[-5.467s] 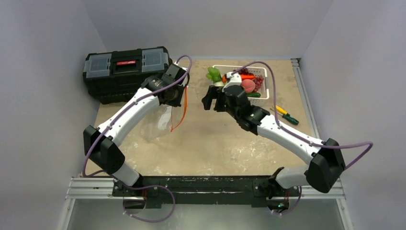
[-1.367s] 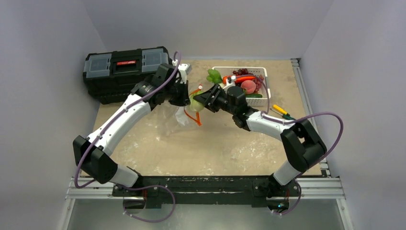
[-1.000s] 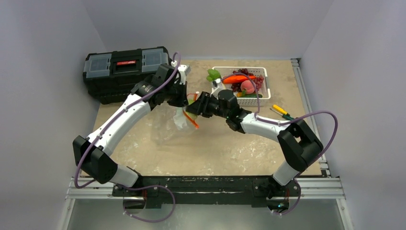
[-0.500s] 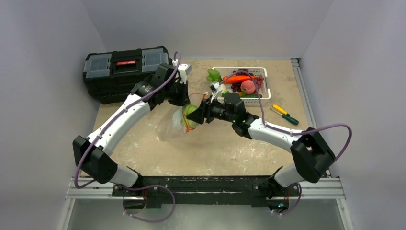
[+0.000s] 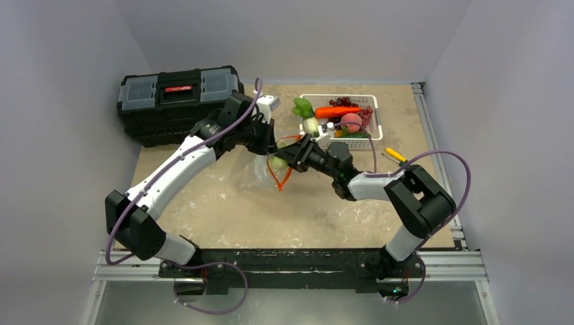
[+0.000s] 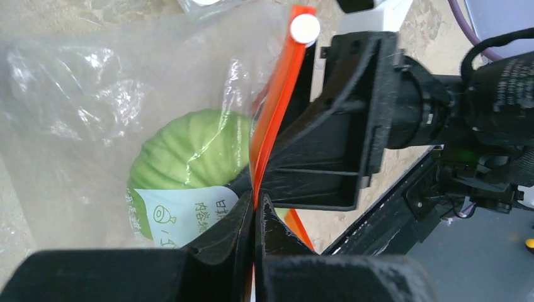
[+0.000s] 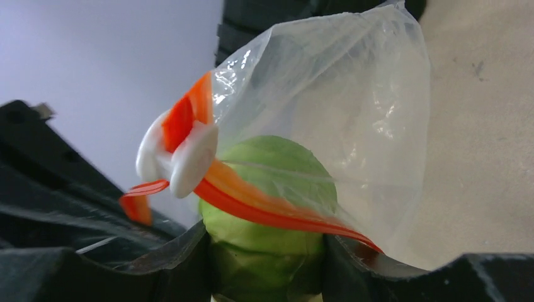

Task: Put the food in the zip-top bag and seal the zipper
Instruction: Place the fake vegetable in the zipper food storage bag, then adjust the zipper food storage bag at the center of the board.

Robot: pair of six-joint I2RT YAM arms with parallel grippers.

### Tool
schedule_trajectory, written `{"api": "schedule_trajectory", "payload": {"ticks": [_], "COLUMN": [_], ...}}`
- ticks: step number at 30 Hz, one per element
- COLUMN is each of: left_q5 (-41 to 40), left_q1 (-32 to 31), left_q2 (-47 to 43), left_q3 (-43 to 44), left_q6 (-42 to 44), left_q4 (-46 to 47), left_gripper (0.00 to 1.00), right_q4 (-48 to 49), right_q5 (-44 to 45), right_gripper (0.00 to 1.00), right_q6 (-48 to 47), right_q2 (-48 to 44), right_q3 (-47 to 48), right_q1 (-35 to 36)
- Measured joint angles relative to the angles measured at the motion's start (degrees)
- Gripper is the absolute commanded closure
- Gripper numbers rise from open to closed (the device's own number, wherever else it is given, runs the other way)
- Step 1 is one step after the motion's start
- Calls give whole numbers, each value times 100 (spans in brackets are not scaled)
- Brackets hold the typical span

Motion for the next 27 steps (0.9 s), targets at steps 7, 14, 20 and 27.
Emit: {"api": "schedule_trajectory", "payload": {"ticks": [7, 14, 20, 27], "left_q5": [131, -26, -758, -1300], "left_q1": [0, 9, -2, 7], "left_q2": [-11, -146, -487, -535], "left_q3": [4, -15, -138, -138], "left_q6": [-4, -11, -26, -52], "left_q4": [31, -9, -15, -72], "left_gripper": [100, 100, 100, 100], "right_q4": [66, -1001, -2608, -4489], "right_q5": [629, 710, 518, 800], "right_gripper": [29, 11, 9, 9], "right_q6": [223, -535, -1663, -3123], "right_q2": [-240, -81, -470, -1683], "right_q3": [-66, 599, 820, 1134], "right_q1": [-11, 61, 109, 118]}}
